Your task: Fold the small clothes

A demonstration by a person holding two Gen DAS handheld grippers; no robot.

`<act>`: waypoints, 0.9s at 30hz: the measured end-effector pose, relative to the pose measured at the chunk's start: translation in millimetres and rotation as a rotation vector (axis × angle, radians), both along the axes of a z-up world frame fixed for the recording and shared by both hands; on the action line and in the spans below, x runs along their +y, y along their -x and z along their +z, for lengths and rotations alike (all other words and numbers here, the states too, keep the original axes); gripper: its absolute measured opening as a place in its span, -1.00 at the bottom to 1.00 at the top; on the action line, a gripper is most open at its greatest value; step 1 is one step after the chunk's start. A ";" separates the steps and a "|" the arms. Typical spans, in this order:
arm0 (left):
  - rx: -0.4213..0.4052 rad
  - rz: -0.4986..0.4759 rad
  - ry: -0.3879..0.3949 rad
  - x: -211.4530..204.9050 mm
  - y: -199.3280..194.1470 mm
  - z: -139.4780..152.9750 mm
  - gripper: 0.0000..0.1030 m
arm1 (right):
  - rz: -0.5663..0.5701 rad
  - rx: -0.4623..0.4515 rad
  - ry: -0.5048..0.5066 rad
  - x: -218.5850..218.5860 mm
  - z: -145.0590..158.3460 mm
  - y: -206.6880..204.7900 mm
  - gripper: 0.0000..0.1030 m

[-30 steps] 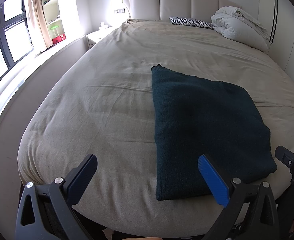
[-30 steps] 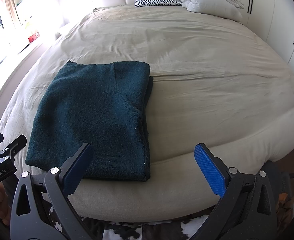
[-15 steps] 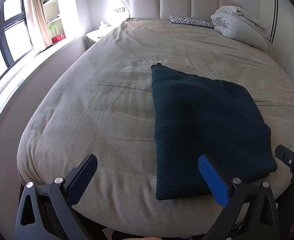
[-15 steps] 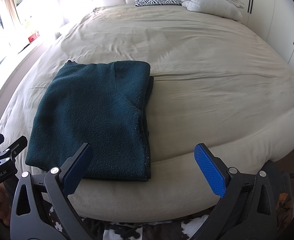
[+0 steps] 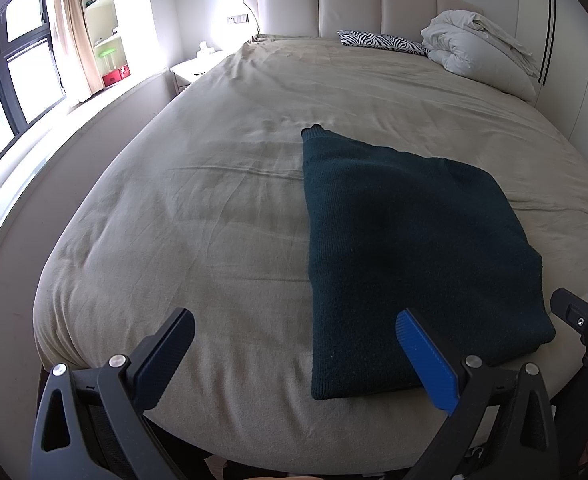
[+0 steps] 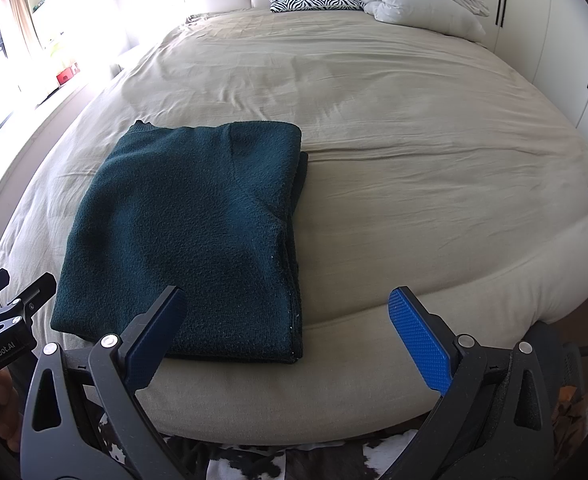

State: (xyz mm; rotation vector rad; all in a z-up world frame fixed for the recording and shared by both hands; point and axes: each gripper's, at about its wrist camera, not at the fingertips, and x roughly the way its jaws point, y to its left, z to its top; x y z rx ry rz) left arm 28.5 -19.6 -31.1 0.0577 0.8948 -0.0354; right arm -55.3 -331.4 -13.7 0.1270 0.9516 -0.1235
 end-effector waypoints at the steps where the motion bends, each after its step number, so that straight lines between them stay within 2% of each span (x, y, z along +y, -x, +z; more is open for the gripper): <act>1: 0.000 0.000 0.000 -0.2 -0.1 0.1 1.00 | 0.000 0.000 0.000 -0.4 0.1 -0.1 1.00; 27: 0.007 -0.005 -0.001 1.3 -1.7 -2.3 1.00 | 0.002 0.002 -0.001 -0.4 -0.9 0.7 1.00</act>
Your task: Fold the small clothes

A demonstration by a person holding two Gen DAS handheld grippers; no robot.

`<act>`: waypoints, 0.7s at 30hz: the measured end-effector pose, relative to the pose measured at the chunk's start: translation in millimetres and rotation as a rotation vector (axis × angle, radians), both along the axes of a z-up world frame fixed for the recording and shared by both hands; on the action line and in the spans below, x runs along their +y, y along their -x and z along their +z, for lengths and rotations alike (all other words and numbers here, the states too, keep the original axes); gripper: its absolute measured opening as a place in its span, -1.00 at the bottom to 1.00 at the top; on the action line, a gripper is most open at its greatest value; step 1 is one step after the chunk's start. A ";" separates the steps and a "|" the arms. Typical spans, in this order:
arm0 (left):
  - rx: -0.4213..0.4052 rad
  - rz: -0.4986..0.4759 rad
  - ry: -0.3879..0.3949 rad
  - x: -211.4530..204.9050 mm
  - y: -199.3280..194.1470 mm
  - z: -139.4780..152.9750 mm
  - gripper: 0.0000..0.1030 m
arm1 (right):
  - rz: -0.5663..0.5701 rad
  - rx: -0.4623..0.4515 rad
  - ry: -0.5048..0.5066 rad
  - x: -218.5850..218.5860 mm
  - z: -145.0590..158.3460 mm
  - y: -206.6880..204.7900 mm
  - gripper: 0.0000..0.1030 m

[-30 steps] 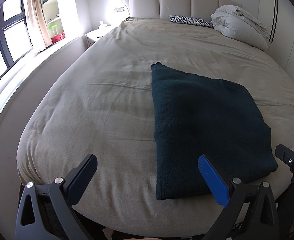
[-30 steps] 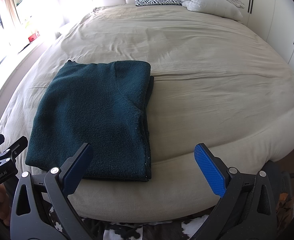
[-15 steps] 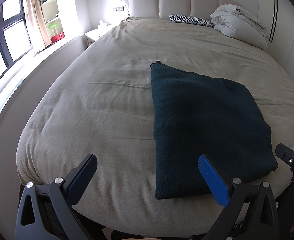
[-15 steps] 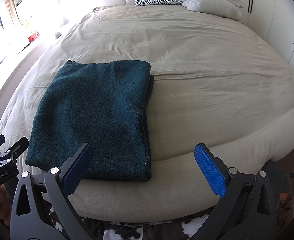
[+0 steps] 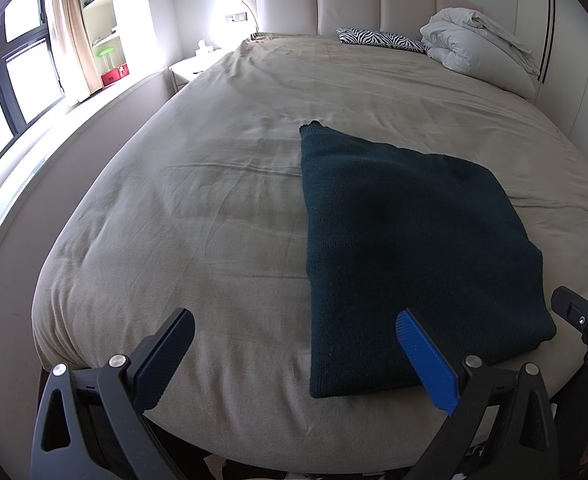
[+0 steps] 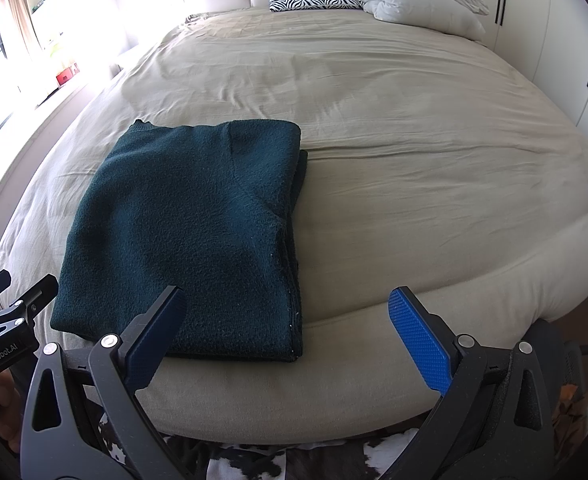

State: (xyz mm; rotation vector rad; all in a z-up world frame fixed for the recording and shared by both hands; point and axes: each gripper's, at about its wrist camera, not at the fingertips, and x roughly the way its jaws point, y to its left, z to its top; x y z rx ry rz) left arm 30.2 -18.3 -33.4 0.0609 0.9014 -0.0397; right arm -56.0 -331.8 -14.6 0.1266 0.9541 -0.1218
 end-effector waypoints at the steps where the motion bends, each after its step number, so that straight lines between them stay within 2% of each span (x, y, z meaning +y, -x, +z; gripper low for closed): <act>1: 0.000 0.000 0.000 0.0 -0.1 0.0 1.00 | 0.001 0.000 0.000 0.0 -0.4 0.1 1.00; 21: 0.007 -0.006 0.000 2.2 -2.1 -3.4 1.00 | 0.001 0.004 -0.002 1.5 -2.0 1.5 1.00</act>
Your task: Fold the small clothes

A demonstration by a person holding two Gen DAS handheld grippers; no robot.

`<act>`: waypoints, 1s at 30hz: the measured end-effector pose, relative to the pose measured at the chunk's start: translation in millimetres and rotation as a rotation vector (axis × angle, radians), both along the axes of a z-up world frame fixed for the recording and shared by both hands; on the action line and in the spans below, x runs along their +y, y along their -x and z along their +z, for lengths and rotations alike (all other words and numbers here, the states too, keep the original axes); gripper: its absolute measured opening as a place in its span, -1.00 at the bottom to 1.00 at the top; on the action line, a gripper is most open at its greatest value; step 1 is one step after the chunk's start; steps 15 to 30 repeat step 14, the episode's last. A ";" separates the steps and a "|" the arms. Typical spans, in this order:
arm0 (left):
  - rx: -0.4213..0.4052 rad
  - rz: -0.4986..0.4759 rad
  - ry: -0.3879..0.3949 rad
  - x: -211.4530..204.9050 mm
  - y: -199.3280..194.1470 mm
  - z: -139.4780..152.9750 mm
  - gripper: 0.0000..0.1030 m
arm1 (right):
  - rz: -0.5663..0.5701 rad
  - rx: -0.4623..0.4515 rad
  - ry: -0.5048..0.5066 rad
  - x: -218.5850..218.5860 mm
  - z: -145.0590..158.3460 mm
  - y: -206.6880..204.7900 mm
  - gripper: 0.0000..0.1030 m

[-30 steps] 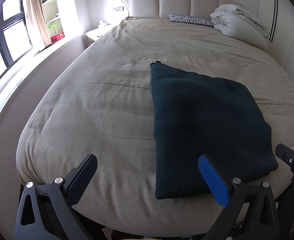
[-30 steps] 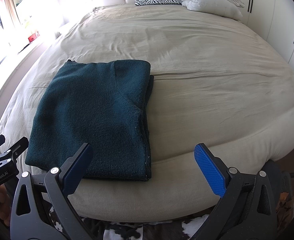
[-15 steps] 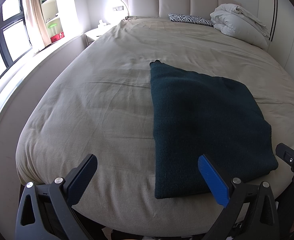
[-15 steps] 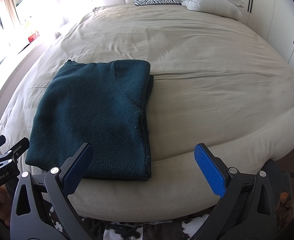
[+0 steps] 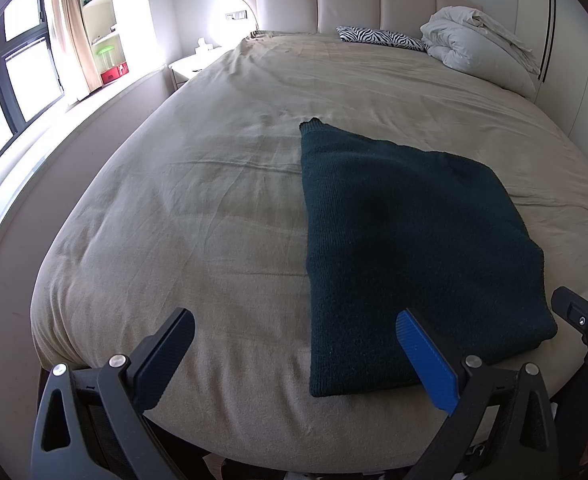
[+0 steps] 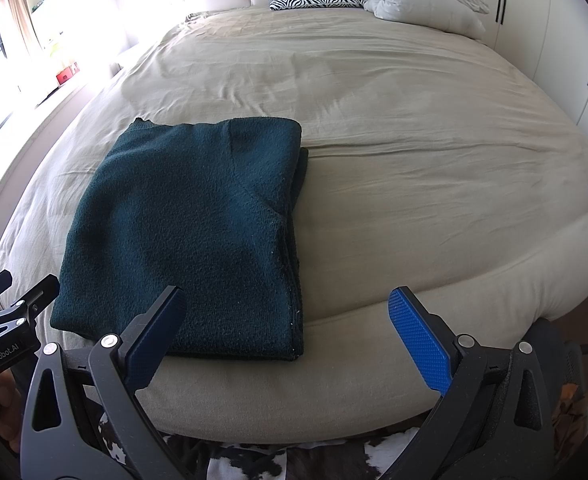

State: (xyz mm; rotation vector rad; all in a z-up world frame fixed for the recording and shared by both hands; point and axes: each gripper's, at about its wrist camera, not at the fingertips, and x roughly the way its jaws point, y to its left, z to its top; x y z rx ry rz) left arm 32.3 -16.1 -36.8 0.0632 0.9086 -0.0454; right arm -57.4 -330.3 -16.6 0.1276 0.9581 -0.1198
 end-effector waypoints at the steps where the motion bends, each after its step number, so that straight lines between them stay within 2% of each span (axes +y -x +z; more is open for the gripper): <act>1: 0.001 -0.002 0.000 0.3 -0.3 -0.2 1.00 | 0.001 0.001 -0.001 -0.9 -0.2 -0.4 1.00; 30: 0.011 0.000 -0.003 3.2 -3.8 0.0 1.00 | 0.002 0.003 -0.003 -0.9 -1.0 -0.3 1.00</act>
